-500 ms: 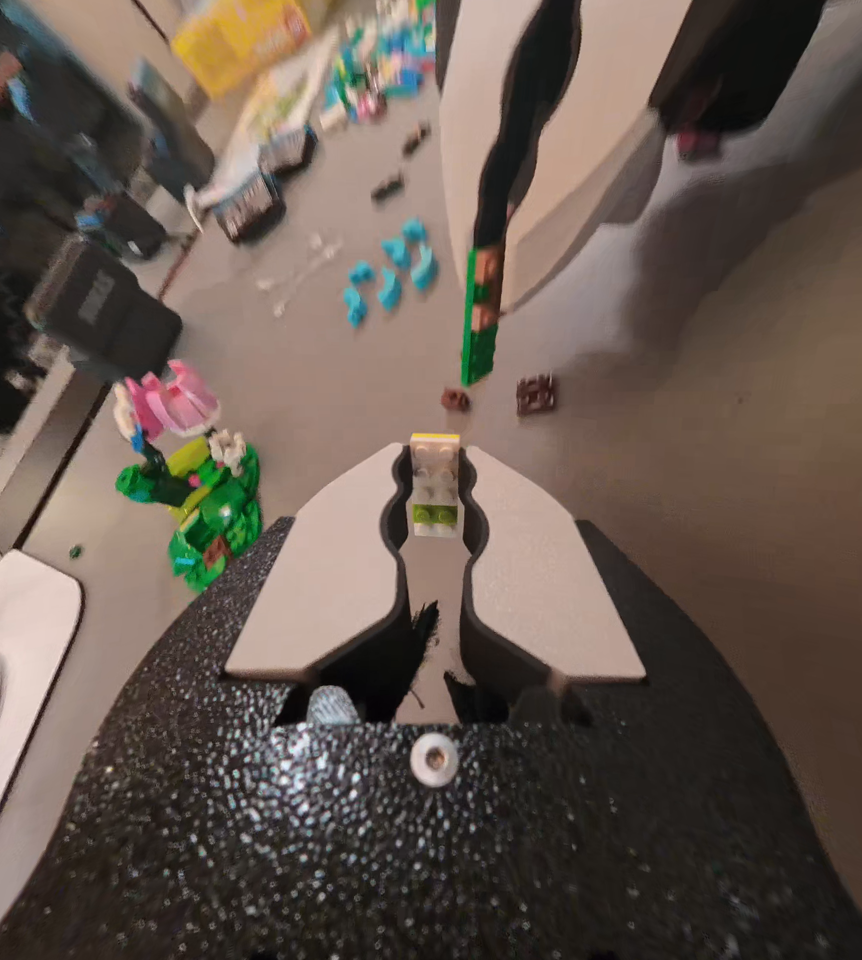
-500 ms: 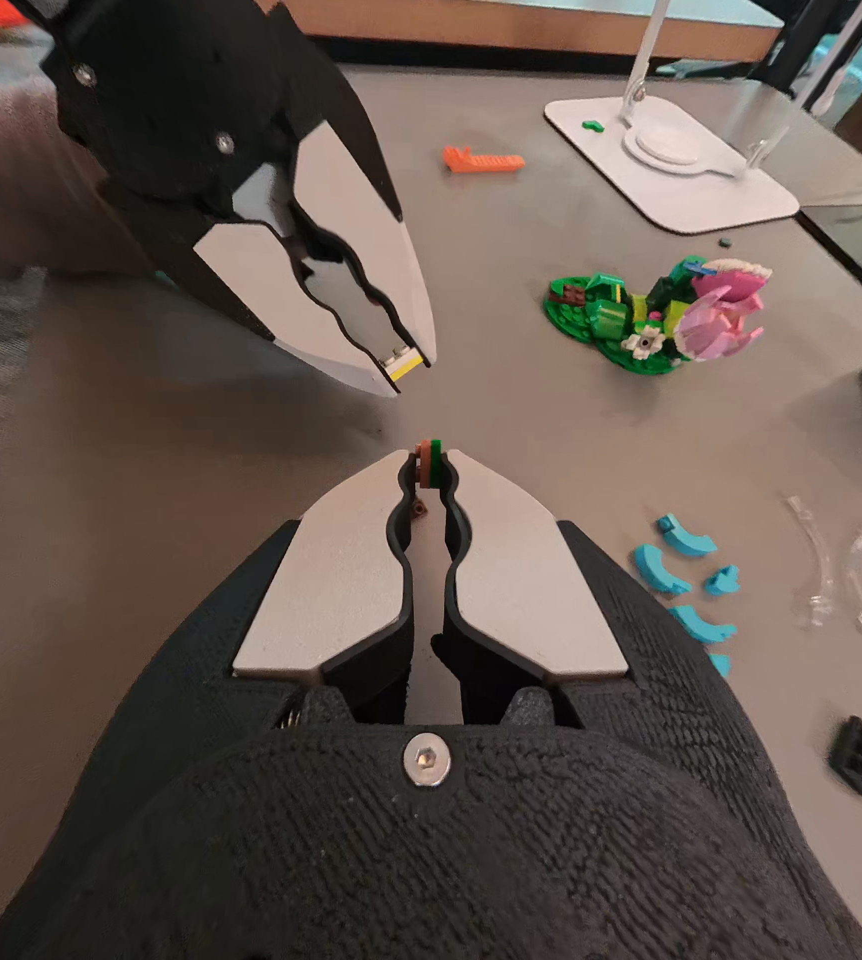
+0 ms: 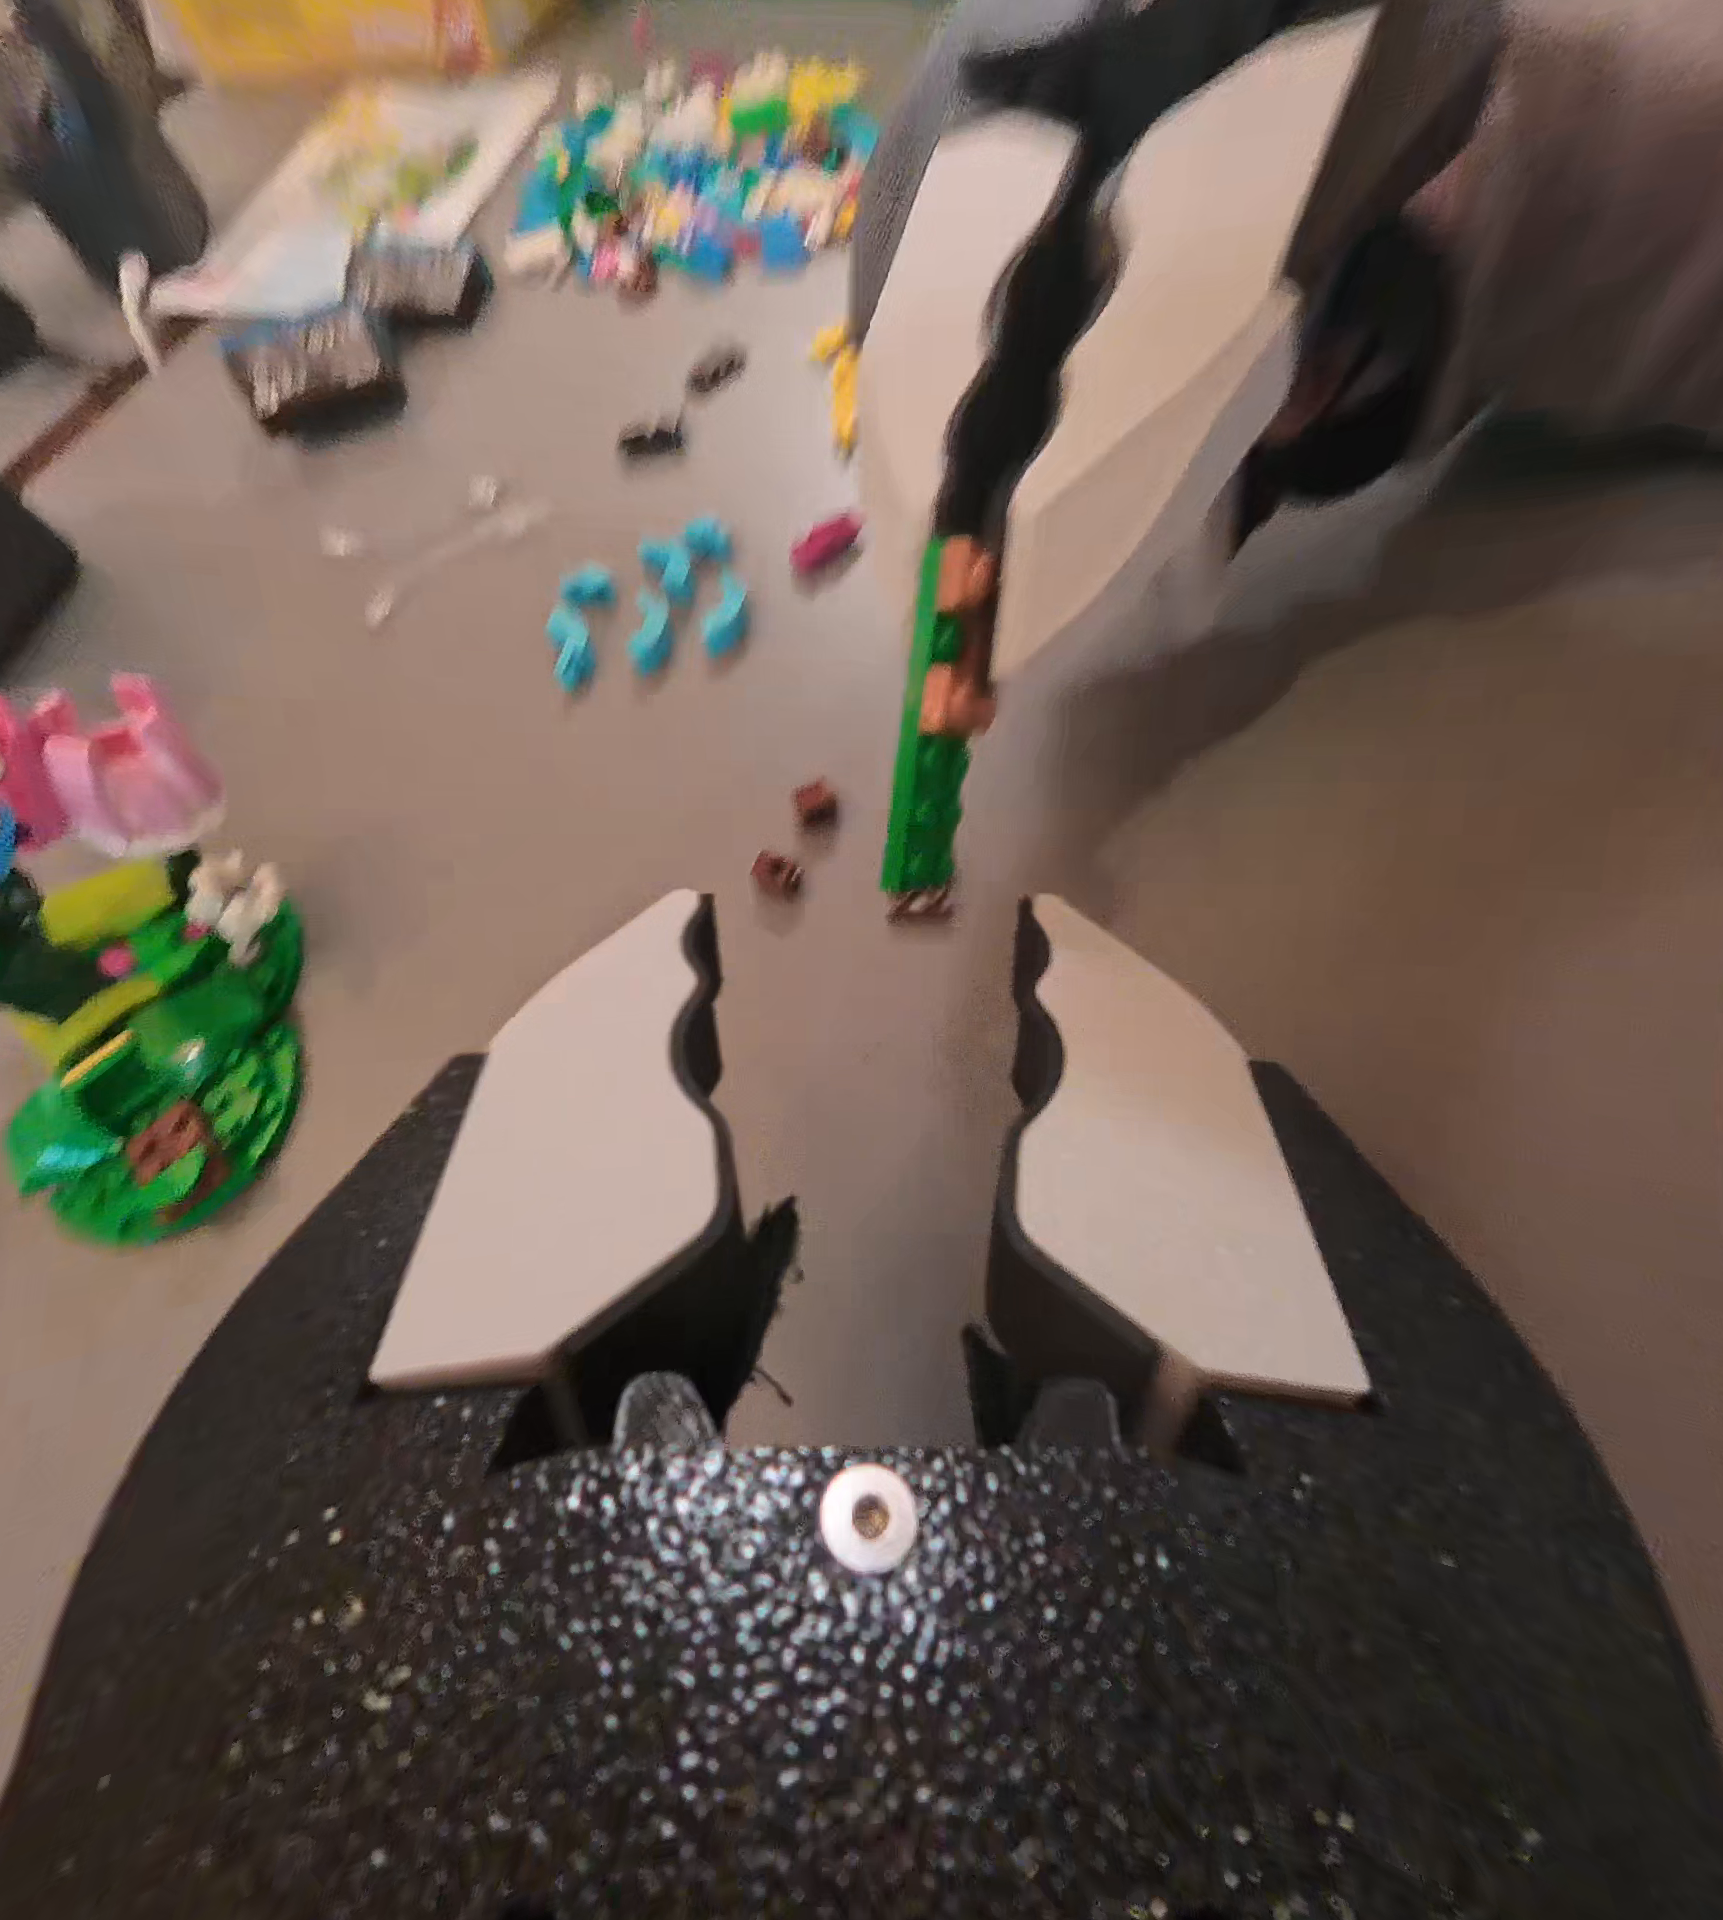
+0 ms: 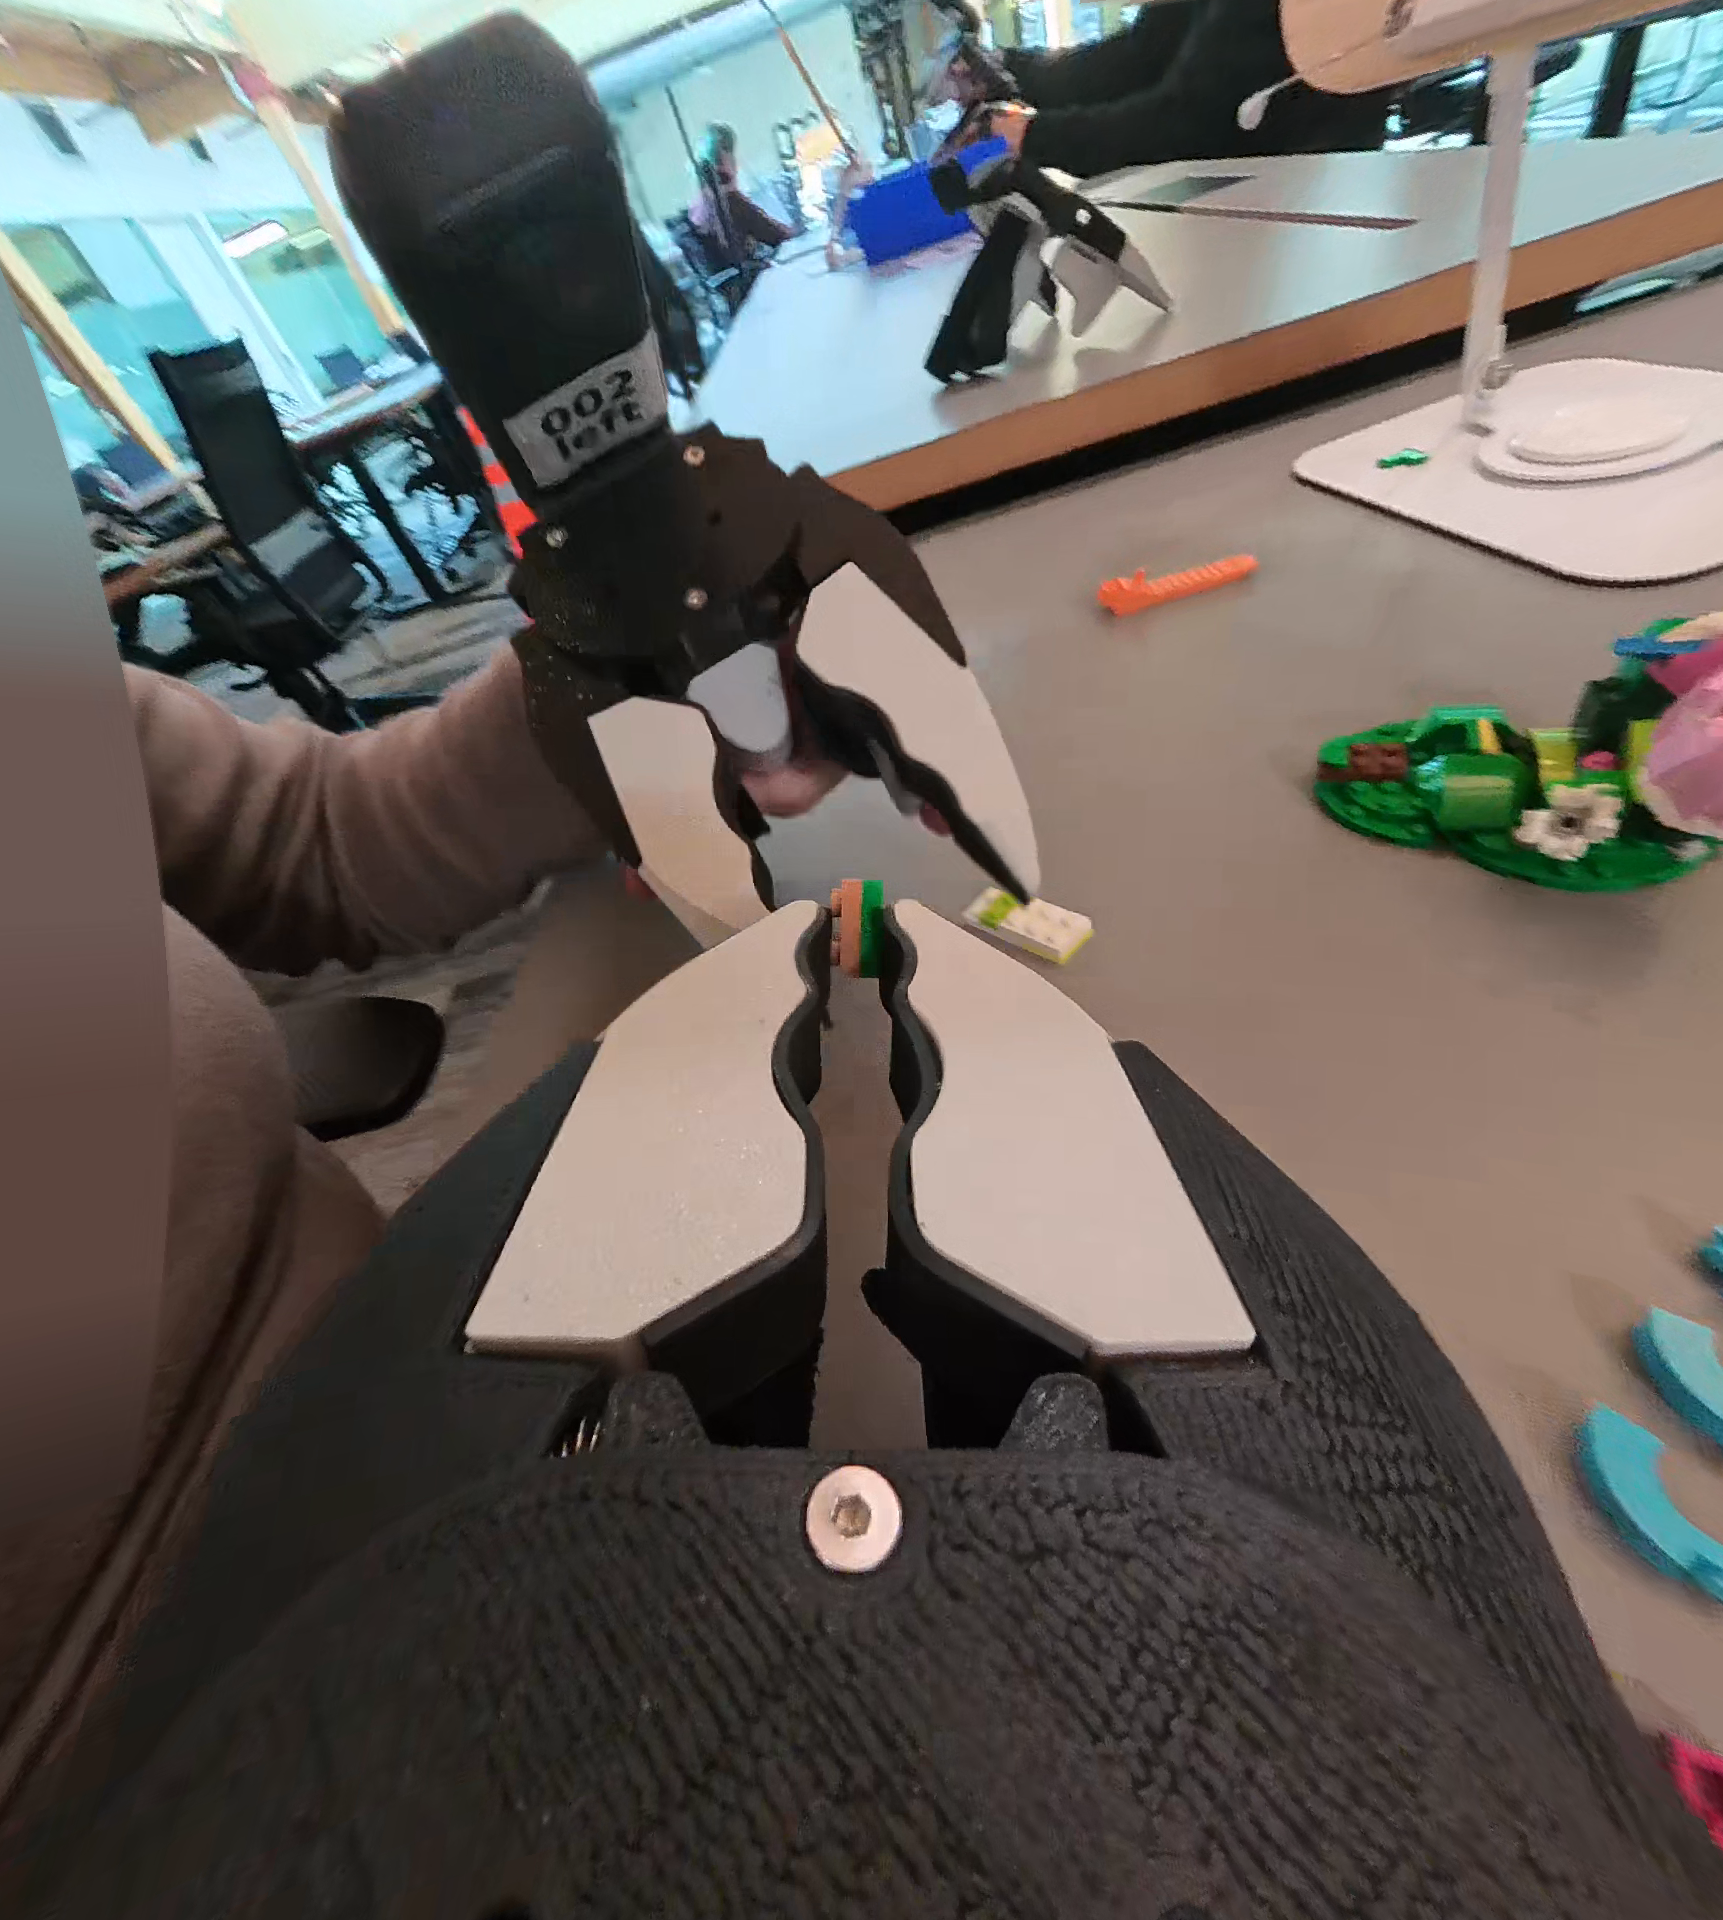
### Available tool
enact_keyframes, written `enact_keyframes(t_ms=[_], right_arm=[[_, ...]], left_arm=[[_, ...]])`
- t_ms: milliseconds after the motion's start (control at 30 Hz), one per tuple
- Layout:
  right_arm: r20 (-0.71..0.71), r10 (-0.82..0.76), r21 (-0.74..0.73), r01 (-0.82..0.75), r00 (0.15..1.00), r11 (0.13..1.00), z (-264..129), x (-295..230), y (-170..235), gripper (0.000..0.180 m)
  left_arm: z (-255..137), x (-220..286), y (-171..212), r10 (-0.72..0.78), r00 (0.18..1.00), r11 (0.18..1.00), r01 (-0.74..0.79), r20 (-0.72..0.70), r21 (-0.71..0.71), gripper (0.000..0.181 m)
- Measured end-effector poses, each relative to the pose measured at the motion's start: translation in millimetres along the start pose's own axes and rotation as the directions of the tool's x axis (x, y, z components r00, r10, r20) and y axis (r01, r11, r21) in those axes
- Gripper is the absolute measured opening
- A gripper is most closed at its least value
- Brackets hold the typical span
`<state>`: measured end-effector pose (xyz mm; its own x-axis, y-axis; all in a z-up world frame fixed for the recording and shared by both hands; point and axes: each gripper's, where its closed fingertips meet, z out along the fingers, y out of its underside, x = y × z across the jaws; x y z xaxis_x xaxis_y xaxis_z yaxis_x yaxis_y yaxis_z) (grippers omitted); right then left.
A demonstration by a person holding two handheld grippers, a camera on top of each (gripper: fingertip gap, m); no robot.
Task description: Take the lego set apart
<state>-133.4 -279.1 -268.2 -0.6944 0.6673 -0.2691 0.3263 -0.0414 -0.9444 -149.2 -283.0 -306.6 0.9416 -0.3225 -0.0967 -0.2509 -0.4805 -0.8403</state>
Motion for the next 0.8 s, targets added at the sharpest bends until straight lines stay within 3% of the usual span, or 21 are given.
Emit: enact_keyframes(t_ms=[133, 200, 267, 333, 400, 467, 533, 600, 667, 700, 800], right_arm=[[0.056, 0.032, 0.03, -0.033, 0.998, 0.999, 0.4, -7.5, -7.4, 0.007], [0.01, 0.008, 0.046, -0.008, 1.0, 0.999, -1.5, -2.7, -10.8, 0.01], [-0.109, -0.106, 0.045, 0.112, 0.988, 0.993, -6.7, 7.9, -13.9, 0.034], [-0.191, -0.329, -0.038, 0.328, 0.925, 0.944, -12.6, 8.0, -12.9, 0.039], [-0.196, -0.602, -0.213, 0.565, 0.774, 0.797, -11.4, 1.8, -4.4, 0.042], [-0.114, -0.836, -0.427, 0.733, 0.537, 0.529, -5.2, 1.6, 9.7, 0.042], [0.031, -0.951, -0.573, 0.785, 0.307, 0.234, 0.0, 7.2, 23.1, 0.039], [0.152, -0.968, -0.611, 0.789, 0.197, 0.065, 4.3, 9.9, 34.6, 0.032], [0.219, -0.963, -0.61, 0.792, 0.158, -0.009, 6.1, 9.9, 41.7, 0.015], [0.238, -0.959, -0.605, 0.796, 0.155, -0.021, 5.9, 8.9, 43.1, 0.015], [0.275, -0.905, -0.592, 0.798, 0.325, 0.107, 3.5, 1.7, 50.6, 0.015]], left_arm=[[0.6, 14.0, -22.6, -0.028, 0.998, 0.989, 0.035, -0.052, 0.143, 0.027], [1.1, 15.6, -26.7, -0.115, 0.989, 0.975, 0.131, -0.098, 0.18, 0.015], [4.4, 12.1, -19.5, -0.287, 0.947, 0.944, 0.305, -0.142, 0.127, 0.004], [7.2, 12.9, -8.0, -0.412, 0.891, 0.904, 0.426, -0.189, 0.041, 0.004], [9.3, 19.8, 2.5, -0.482, 0.845, 0.874, 0.481, -0.229, -0.067, 0.004], [12.0, 30.1, 10.2, -0.511, 0.817, 0.859, 0.481, -0.266, -0.175, 0.004], [14.1, 38.7, 13.0, -0.531, 0.792, 0.845, 0.47, -0.302, -0.254, 0.004], [14.1, 44.3, 11.5, -0.547, 0.769, 0.834, 0.463, -0.332, -0.301, 0.004], [14.1, 45.0, 11.4, -0.548, 0.767, 0.83, 0.453, -0.333, -0.325, 0.004], [14.0, 46.1, 12.9, -0.539, 0.774, 0.834, 0.437, -0.333, -0.336, 0.004], [15.8, 53.0, 17.4, -0.46, 0.825, 0.873, 0.352, -0.328, -0.339, 0.004]])
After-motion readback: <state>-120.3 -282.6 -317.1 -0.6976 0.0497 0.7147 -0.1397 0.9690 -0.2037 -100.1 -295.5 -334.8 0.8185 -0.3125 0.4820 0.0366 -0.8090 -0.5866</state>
